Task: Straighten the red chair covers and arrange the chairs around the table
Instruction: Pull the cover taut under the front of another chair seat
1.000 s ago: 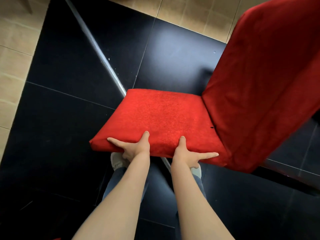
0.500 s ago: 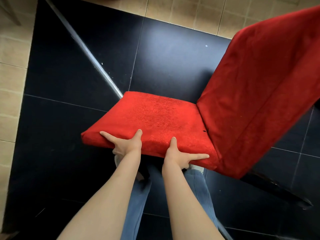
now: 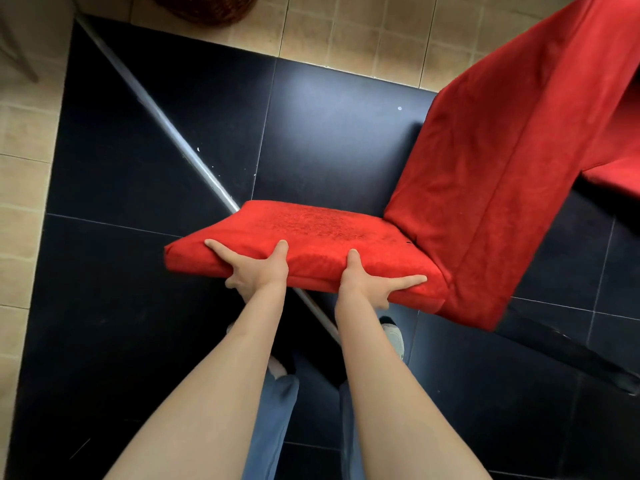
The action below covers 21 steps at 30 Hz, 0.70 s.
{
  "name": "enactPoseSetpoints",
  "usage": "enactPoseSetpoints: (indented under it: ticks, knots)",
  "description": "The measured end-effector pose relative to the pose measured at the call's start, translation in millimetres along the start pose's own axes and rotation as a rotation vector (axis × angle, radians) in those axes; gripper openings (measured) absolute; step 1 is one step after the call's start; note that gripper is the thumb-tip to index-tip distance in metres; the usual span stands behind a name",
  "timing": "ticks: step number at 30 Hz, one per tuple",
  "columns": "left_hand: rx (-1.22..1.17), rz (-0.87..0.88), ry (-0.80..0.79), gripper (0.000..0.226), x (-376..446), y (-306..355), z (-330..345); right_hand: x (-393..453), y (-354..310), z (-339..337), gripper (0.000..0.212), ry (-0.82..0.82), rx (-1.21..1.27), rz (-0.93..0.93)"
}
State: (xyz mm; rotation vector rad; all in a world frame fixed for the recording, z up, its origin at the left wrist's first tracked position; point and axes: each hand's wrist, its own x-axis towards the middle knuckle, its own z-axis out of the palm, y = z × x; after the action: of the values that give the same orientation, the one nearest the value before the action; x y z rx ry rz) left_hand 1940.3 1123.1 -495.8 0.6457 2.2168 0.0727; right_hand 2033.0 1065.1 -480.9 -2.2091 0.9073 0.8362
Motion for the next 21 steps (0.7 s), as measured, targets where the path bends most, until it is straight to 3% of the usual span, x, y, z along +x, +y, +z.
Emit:
enactPoseSetpoints:
  ticks: [21]
  knots:
    - [0.122,0.060,-0.031,0.127,3.6,68.7,20.2,9.0,-56.7,7.5,0.128,-0.114,-0.041,-0.124]
